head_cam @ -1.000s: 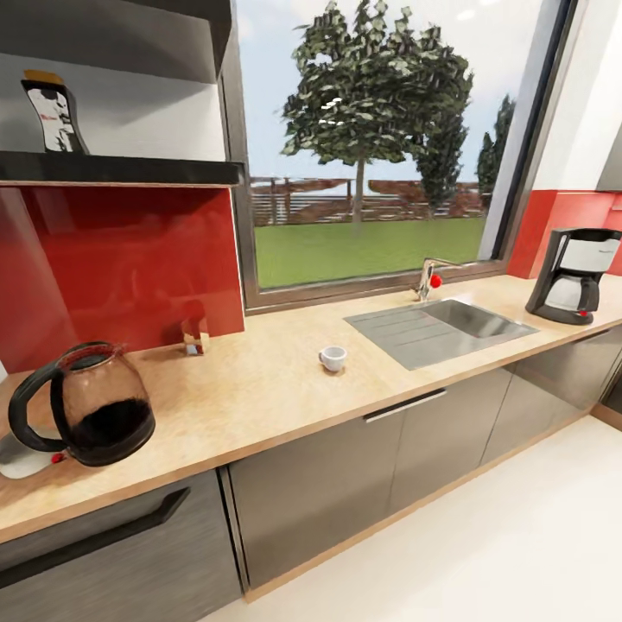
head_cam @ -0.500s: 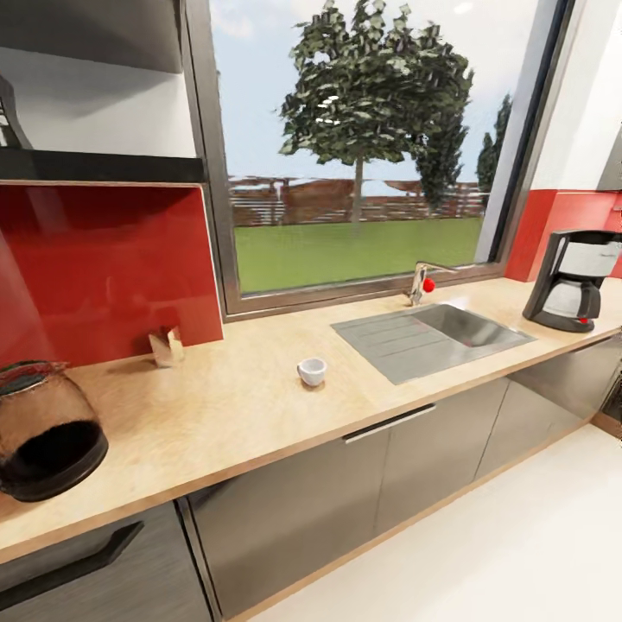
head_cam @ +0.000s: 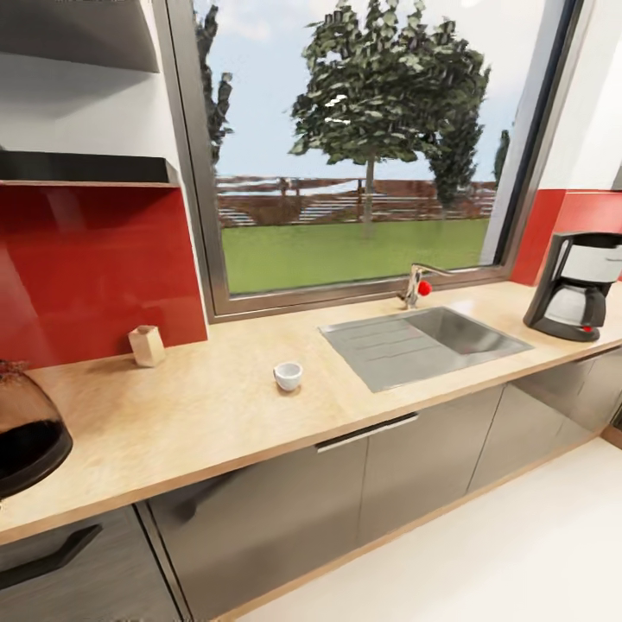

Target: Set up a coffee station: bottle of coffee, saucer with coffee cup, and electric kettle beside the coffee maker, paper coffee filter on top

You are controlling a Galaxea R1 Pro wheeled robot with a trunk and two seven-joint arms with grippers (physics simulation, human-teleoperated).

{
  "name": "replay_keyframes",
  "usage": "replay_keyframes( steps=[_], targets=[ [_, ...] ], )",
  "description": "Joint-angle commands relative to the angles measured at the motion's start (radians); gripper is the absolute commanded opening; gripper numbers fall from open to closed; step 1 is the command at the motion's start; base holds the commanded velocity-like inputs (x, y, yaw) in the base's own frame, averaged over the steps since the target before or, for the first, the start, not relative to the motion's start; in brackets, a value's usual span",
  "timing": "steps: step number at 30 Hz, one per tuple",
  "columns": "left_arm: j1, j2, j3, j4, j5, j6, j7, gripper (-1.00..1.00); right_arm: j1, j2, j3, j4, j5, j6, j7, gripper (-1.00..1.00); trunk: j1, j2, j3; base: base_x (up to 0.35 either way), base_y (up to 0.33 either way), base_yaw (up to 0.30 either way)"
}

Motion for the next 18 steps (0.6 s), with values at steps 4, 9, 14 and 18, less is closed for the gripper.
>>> replay_keyframes(
  steps=[4, 9, 14, 18],
  targets=[
    [0.000, 0.000, -0.004, -0.002, -0.001, -0.001, 0.006, 1.00, -0.001, 0.000, -0.007, 0.003, 0.002, -0.008, -0.003, -1.00, 0.000, -0.001, -0.001, 0.076, -0.321, 0.276],
    [0.000, 0.000, -0.004, -0.002, -0.002, -0.001, 0.006, 1.00, -0.001, -0.005, -0.007, 0.003, 0.002, -0.009, -0.004, -1.00, 0.000, -0.001, -0.001, 0.076, -0.321, 0.083],
    [0.000, -0.001, -0.004, -0.002, -0.002, -0.002, 0.006, 1.00, -0.001, -0.005, -0.007, 0.003, 0.002, -0.010, -0.006, -1.00, 0.000, -0.001, -0.001, 0.076, -0.321, 0.006],
    [0.000, -0.001, -0.004, -0.002, -0.003, -0.002, 0.006, 1.00, -0.001, -0.004, -0.007, 0.003, 0.002, -0.010, -0.006, -1.00, 0.000, -0.001, -0.001, 0.042, -0.321, 0.001]
  ],
)
